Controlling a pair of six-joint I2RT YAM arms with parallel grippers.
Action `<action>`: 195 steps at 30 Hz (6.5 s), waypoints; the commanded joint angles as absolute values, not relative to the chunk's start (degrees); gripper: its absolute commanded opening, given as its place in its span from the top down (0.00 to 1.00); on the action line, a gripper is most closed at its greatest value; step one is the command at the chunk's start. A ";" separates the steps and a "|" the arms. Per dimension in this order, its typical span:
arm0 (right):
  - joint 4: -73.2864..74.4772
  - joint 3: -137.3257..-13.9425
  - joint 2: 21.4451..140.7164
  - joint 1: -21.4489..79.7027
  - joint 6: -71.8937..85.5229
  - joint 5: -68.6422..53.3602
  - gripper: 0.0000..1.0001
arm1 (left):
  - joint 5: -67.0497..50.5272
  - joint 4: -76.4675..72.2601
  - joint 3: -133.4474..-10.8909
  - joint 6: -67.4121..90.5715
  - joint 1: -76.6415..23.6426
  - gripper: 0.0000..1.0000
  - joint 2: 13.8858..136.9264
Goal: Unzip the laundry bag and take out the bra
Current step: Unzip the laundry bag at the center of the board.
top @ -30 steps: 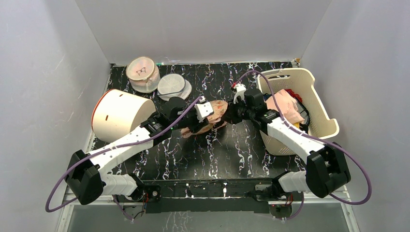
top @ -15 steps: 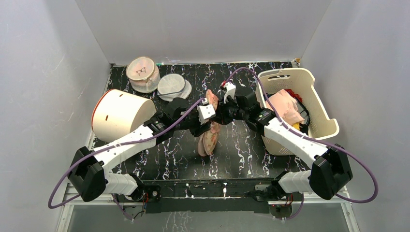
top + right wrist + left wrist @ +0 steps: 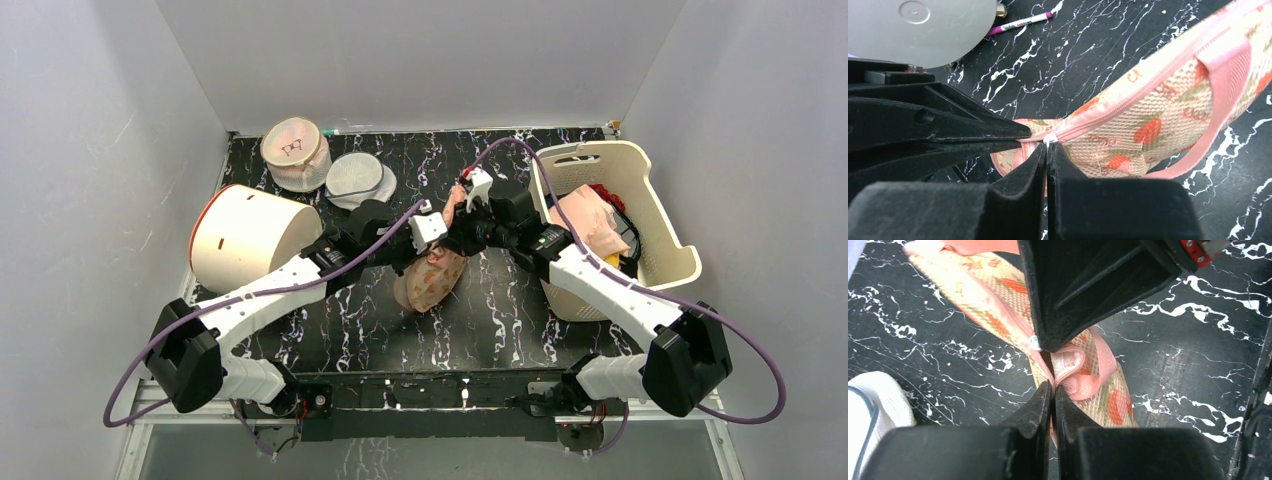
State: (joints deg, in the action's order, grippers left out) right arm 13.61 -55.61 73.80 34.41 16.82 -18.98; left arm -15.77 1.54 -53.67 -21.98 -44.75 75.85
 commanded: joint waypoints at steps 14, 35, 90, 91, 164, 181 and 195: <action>8.93 -54.31 74.38 20.16 11.51 -14.02 1.00 | 3.04 -3.52 -49.59 -30.11 -44.65 1.00 66.53; -3.01 -41.48 70.15 22.58 12.43 -26.60 1.00 | -33.68 6.23 -52.36 -30.08 -47.10 0.57 69.40; 2.98 -49.23 82.93 17.24 10.86 -16.15 1.00 | 1.40 2.45 -60.77 -24.16 -61.65 0.65 108.87; 2.68 -48.82 82.63 17.28 11.49 -16.71 1.00 | 2.18 3.09 -61.01 -24.43 -59.98 0.65 108.61; 18.01 -53.83 85.75 23.55 -10.09 1.12 1.00 | -21.46 -2.26 -42.92 -42.13 -52.28 1.00 82.89; 18.24 -49.52 80.26 24.61 -2.00 -19.49 1.00 | -18.12 -12.69 -40.99 -33.74 -53.20 0.23 79.20; 11.95 -42.80 73.34 28.94 12.52 -27.81 1.00 | -17.11 -13.27 -48.04 -27.12 -55.51 0.12 88.89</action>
